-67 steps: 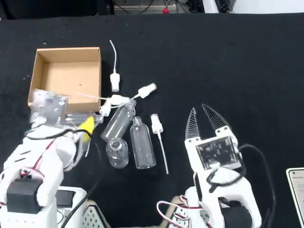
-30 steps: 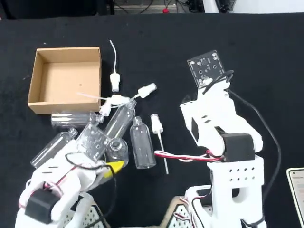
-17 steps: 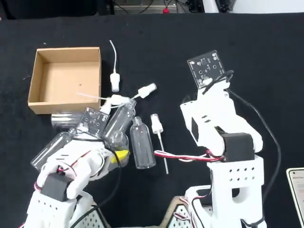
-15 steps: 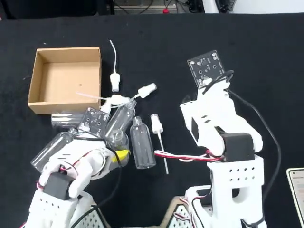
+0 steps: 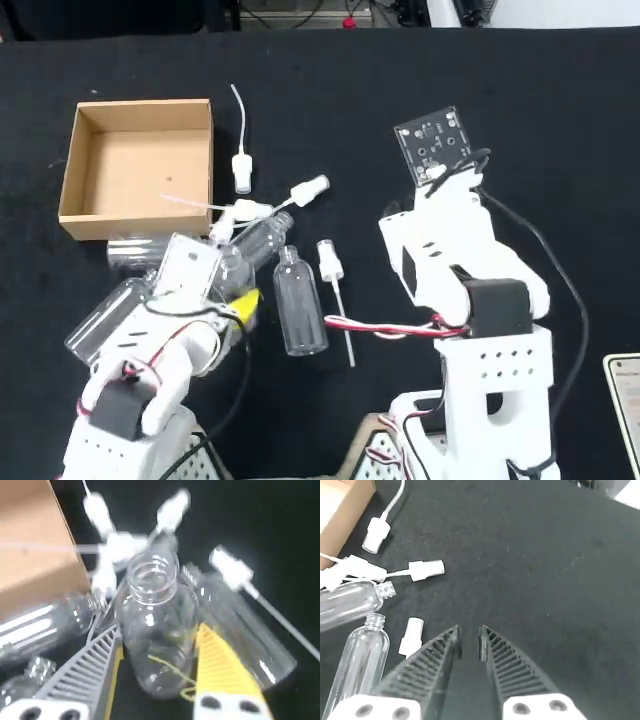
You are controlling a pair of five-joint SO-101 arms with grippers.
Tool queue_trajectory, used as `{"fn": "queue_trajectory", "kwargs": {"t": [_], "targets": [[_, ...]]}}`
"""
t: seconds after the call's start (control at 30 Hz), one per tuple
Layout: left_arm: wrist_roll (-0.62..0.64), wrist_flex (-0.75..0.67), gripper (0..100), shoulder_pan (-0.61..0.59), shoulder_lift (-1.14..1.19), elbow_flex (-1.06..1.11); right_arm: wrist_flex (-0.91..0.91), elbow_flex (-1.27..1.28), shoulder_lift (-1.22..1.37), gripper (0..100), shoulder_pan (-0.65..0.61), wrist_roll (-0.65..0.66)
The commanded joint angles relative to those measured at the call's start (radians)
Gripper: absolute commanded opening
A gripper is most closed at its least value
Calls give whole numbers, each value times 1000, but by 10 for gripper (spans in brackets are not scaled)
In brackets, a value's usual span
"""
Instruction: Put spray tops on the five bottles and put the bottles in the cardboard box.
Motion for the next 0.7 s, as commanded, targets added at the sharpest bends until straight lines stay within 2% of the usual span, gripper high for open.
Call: {"fn": "queue_trajectory", "kwargs": {"t": [0.0, 0.2, 0.33, 0.57, 0.67], "targets": [[2, 5, 49, -4, 8, -10, -94, 38, 7, 68, 8, -8], [5, 5, 76, -4, -11, 2, -160, 111, 7, 68, 6, -17], [0, 8, 76, -12, -11, -105, -160, 107, 8, 68, 5, -110], [-2, 9, 73, -16, -11, -257, -158, 105, 81, 68, -123, -137], [-2, 0, 73, -82, -11, -286, -167, 96, 197, 68, -152, -138]]}}
